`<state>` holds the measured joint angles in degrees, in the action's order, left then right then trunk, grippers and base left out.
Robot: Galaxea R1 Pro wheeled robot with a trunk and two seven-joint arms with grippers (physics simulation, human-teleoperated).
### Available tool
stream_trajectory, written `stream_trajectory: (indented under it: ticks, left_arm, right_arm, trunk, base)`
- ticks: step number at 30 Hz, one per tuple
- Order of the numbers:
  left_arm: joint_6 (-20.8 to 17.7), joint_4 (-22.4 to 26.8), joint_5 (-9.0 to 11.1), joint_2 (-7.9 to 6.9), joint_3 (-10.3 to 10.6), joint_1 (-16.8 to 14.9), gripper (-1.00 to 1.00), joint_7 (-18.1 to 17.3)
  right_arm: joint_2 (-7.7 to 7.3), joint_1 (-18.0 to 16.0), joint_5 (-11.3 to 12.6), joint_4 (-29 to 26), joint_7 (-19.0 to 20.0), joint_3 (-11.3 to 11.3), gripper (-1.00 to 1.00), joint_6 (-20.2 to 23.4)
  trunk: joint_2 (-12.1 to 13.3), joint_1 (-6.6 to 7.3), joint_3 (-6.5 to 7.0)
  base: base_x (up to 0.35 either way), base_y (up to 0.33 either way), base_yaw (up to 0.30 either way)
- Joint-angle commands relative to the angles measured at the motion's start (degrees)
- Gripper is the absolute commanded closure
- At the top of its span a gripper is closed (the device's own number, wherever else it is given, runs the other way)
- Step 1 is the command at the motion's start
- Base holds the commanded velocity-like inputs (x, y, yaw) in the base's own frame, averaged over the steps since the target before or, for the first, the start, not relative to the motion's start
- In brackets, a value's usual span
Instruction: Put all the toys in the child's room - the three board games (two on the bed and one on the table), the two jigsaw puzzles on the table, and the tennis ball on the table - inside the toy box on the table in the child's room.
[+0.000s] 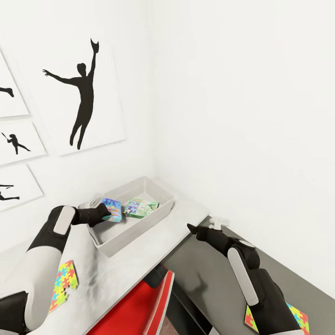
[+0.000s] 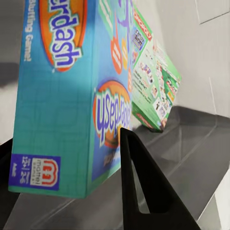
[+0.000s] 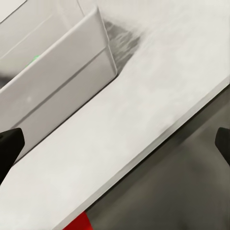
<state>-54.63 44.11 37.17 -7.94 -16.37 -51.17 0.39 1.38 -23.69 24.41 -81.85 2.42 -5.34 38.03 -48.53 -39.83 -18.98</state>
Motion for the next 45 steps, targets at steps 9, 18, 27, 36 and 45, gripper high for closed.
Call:
stream_trajectory:
  ticks: [9, 18, 27, 36, 45]
  left_arm:
    - [-0.3, 0.0, 0.2, 0.13, -0.2, -0.2, 1.00, 1.3]
    - [-1.0, 0.0, 0.5, 0.06, -0.2, -0.2, -1.00, 1.3]
    - [-4.6, 0.2, 6.7, -1.67, -0.1, -0.2, -1.00, 1.1]
    - [-5.4, 0.9, 21.8, -8.71, 0.5, -0.2, -1.00, -0.1]
    - [-5.4, 3.6, 28.1, -22.71, 4.7, 0.8, -1.00, -25.1]
  right_arm:
    - [0.03, 0.0, -0.2, 0.0, 0.2, 0.1, -1.00, 0.3]
    - [0.03, 0.0, -0.1, 0.3, 0.2, 1.3, -1.00, 0.4]
    - [0.03, 0.0, -0.2, 0.4, 0.2, 1.5, -1.00, 0.4]
    - [0.03, 0.0, -0.2, 0.4, 0.3, 1.5, -1.00, 0.4]
    - [0.03, 0.0, -0.1, 0.4, 0.3, 1.5, -1.00, 0.3]
  trunk:
    - [-0.1, -0.01, -0.07]
    - [-0.1, -0.01, -0.07]
    - [-0.1, -0.01, -0.07]
    - [-0.1, -0.01, -0.07]
    - [-0.1, -0.01, -0.07]
  base:
    - [0.000, 0.000, 0.000]
    - [0.000, 0.000, 0.000]
    - [0.000, 0.000, 0.000]
    - [0.000, 0.000, 0.000]
    - [0.000, 0.000, 0.000]
